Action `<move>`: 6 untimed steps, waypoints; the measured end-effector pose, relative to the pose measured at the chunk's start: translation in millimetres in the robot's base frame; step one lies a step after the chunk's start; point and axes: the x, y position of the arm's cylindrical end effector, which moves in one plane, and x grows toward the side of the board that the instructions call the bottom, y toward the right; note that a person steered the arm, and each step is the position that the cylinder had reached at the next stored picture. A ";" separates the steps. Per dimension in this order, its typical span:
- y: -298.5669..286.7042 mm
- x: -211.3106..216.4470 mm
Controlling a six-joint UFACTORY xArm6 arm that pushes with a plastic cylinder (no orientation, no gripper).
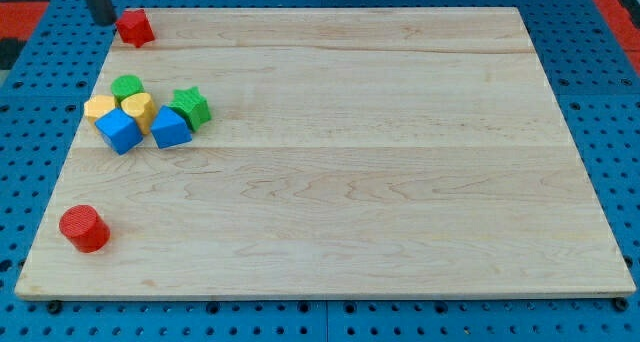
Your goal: Push the red star towards the top center of the board
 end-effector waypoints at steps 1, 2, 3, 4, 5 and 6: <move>30.3 11.7; 101.5 11.7; 133.3 11.7; 90.1 10.9; 53.2 -17.3; 54.7 -39.1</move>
